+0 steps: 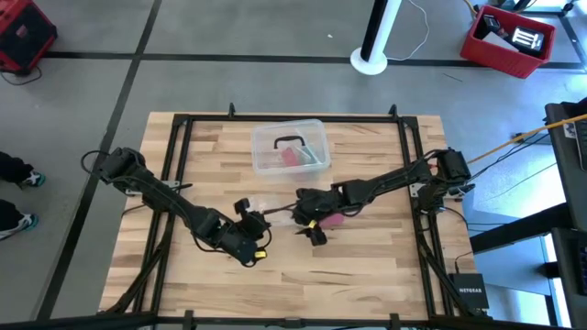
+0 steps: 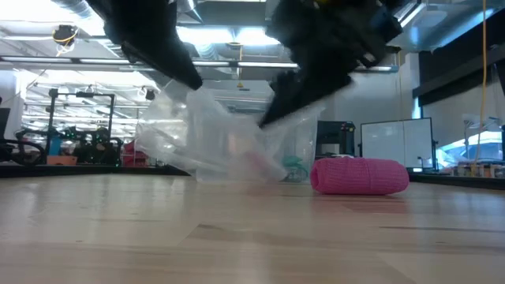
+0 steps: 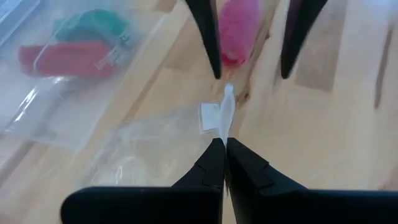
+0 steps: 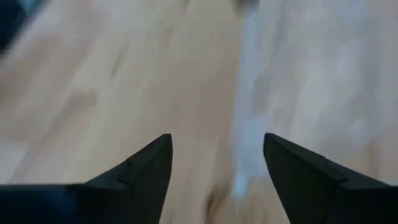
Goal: Roll bandage
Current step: Open the transparent zip bag
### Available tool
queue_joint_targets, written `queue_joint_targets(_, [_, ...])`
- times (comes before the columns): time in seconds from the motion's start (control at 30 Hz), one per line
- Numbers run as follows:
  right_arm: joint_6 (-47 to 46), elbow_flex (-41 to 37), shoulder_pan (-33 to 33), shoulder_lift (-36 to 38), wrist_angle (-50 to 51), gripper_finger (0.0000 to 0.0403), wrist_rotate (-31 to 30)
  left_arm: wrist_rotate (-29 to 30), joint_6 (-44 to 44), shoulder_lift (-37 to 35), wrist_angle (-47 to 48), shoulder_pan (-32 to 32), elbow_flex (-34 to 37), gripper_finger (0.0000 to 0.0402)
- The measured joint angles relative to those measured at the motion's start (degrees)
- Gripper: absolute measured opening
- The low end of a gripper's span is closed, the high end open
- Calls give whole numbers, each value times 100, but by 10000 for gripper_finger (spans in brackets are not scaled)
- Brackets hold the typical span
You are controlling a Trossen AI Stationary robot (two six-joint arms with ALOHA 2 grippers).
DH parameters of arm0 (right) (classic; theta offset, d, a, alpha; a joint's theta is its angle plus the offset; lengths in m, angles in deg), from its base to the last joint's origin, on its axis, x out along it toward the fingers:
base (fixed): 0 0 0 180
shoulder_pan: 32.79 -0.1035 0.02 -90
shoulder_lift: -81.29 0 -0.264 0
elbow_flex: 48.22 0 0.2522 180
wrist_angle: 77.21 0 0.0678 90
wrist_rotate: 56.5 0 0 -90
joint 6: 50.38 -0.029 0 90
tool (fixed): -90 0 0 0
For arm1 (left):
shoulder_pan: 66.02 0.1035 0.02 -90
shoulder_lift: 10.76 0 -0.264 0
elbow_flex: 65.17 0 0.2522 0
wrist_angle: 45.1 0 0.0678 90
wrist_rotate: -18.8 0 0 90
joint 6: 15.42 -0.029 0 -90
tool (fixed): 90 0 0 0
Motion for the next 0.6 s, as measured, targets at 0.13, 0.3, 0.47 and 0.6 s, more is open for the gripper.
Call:
queue_joint_targets(0.13, [-142, -85, -80, 36, 633, 255, -1, 6, -338, 0, -413, -126, 0, 0])
queue_joint_targets(0.3, [-188, -103, -349, 210, 455, 255, -16, 222, -359, 0, -321, -168, 0, 0])
queue_joint_targets(0.47, [412, -427, -685, 195, -564, 255, -20, 262, -356, 0, -241, -115, 0, 0])
queue_joint_targets(0.6, [547, -654, -826, 164, -1424, 255, -500, 277, -355, 0, -248, -53, 11, 0])
